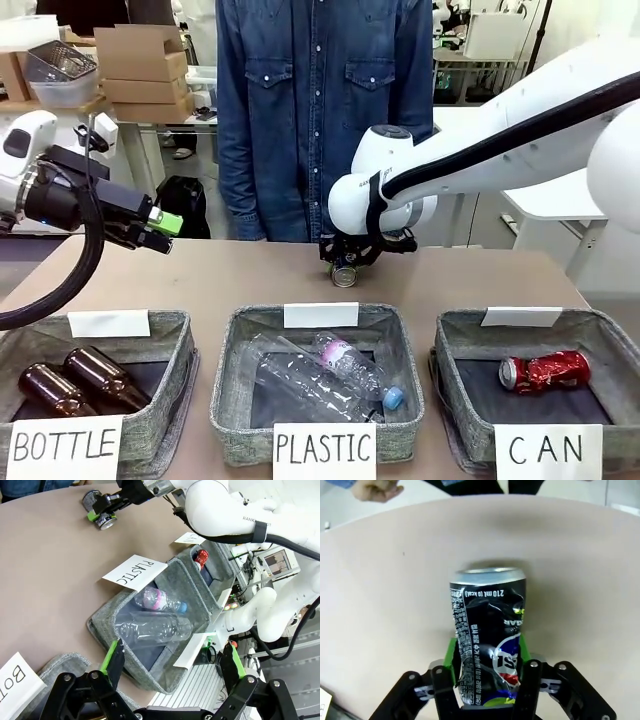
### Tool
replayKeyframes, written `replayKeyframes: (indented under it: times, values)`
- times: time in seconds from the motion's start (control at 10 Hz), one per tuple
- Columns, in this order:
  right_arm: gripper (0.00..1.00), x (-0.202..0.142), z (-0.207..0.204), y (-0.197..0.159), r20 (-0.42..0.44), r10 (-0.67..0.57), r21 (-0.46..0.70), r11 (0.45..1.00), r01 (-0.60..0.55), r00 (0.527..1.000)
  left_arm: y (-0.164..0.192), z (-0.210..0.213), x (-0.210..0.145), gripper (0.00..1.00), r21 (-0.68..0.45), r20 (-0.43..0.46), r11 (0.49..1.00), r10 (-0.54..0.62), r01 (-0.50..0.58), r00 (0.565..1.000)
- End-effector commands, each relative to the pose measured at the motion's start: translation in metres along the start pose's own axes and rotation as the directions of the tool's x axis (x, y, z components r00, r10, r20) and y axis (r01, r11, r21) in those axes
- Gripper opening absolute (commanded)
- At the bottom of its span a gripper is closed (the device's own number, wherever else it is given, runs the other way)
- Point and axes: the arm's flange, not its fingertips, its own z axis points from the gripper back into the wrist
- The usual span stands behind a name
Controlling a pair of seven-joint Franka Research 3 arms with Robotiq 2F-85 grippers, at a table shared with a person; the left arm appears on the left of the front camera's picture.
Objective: Sort the can waste into the basket.
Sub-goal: Pick up the can waste from the table and place it in the right Fabric basket.
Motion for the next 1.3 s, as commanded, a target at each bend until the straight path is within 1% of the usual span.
replayKeyframes:
  times: [0.0,0.2,0.5,0.6,0.7,0.8,0.9,1.0,1.1,1.2]
  values:
    - [0.00,0.003,-0.002,0.007,0.011,-0.017,-0.060,0.998,0.018,1.000,0.000,-0.001,0.000,1.00,-0.017,0.019,1.000,-0.007,0.007,1.000]
    - [0.00,0.003,-0.004,0.006,-0.007,-0.025,-0.064,0.998,0.024,1.000,0.000,-0.001,0.000,1.00,-0.017,0.019,1.000,-0.007,0.007,1.000]
    - [0.00,0.003,-0.002,0.003,0.001,-0.034,-0.042,0.999,0.034,0.999,0.000,-0.001,0.000,1.00,-0.017,0.019,1.000,-0.007,0.007,1.000]
    - [0.00,0.001,0.003,0.000,-0.005,-0.019,-0.016,1.000,0.019,1.000,0.000,-0.001,0.000,1.00,-0.017,0.019,1.000,-0.007,0.007,1.000]
    - [0.00,-0.004,0.023,-0.009,-0.006,0.011,0.039,0.999,-0.011,1.000,0.000,-0.001,0.000,1.00,-0.017,0.019,1.000,-0.007,0.007,1.000]
    - [0.00,-0.020,0.064,-0.026,-0.009,0.069,0.104,0.992,-0.068,0.998,0.000,-0.001,0.000,1.00,-0.017,0.019,1.000,-0.007,0.007,1.000]
    - [0.00,-0.047,0.105,-0.041,-0.016,0.148,0.115,0.983,-0.145,0.989,0.000,-0.001,0.000,1.00,-0.017,0.019,1.000,-0.007,0.007,1.000]
    - [0.00,-0.081,0.144,-0.053,-0.027,0.266,0.152,0.954,-0.259,0.964,0.000,-0.001,0.000,1.00,-0.017,0.019,1.000,-0.007,0.007,1.000]
    - [0.00,-0.118,0.175,-0.068,-0.069,0.401,0.192,0.904,-0.382,0.914,0.000,-0.001,0.000,1.00,-0.017,0.019,1.000,-0.007,0.007,1.000]
    - [0.00,-0.159,0.201,-0.087,-0.105,0.553,0.264,0.817,-0.513,0.827,0.000,-0.001,0.000,1.00,-0.017,0.019,1.000,-0.007,0.007,1.000]
